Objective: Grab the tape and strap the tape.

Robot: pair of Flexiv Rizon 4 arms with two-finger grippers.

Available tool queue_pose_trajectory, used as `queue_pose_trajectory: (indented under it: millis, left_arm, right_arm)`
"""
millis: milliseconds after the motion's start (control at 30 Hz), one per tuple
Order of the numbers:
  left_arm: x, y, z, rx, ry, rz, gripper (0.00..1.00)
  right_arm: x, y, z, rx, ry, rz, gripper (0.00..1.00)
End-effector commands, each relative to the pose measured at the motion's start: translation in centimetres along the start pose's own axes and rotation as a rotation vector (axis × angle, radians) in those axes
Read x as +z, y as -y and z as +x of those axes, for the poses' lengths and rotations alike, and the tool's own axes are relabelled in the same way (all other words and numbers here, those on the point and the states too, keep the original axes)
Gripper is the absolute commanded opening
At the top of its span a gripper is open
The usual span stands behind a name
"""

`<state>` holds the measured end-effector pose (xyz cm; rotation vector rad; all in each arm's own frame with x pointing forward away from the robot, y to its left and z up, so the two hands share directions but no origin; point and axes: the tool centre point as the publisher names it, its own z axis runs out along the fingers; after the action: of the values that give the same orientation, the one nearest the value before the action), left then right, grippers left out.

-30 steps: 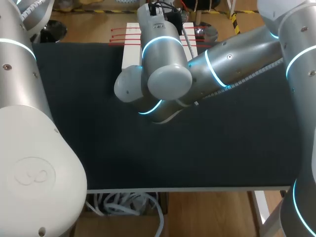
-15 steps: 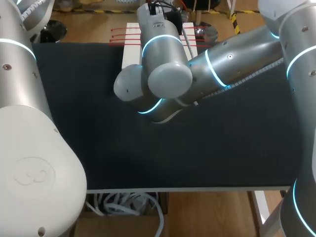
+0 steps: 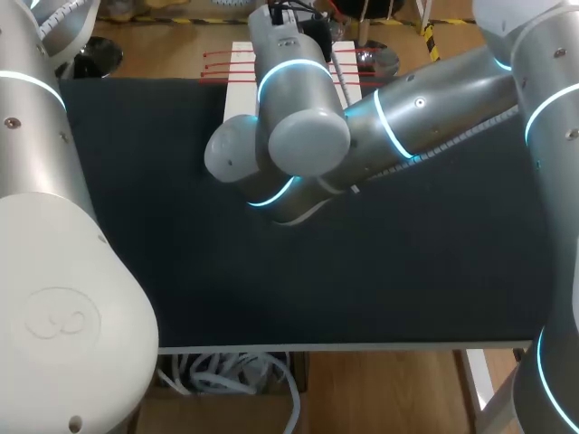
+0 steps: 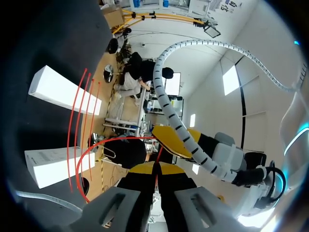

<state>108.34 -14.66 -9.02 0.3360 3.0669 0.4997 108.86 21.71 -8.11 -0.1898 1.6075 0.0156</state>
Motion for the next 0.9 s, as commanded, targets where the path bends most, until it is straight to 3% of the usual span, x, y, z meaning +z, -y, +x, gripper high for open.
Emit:
queue_pose_trajectory:
  millis: [33, 900]
  left_arm:
    - [-0.13, -0.03, 0.03, 0.002, -0.001, -0.002, 0.00]
    - [-0.13, -0.03, 0.03, 0.002, -0.001, -0.002, 0.00]
  right_arm:
    - [-0.01, -0.10, -0.31, -0.004, -0.011, -0.002, 0.00]
    - [0.32, -0.76, -0.10, -0.031, -0.048, 0.002, 0.00]
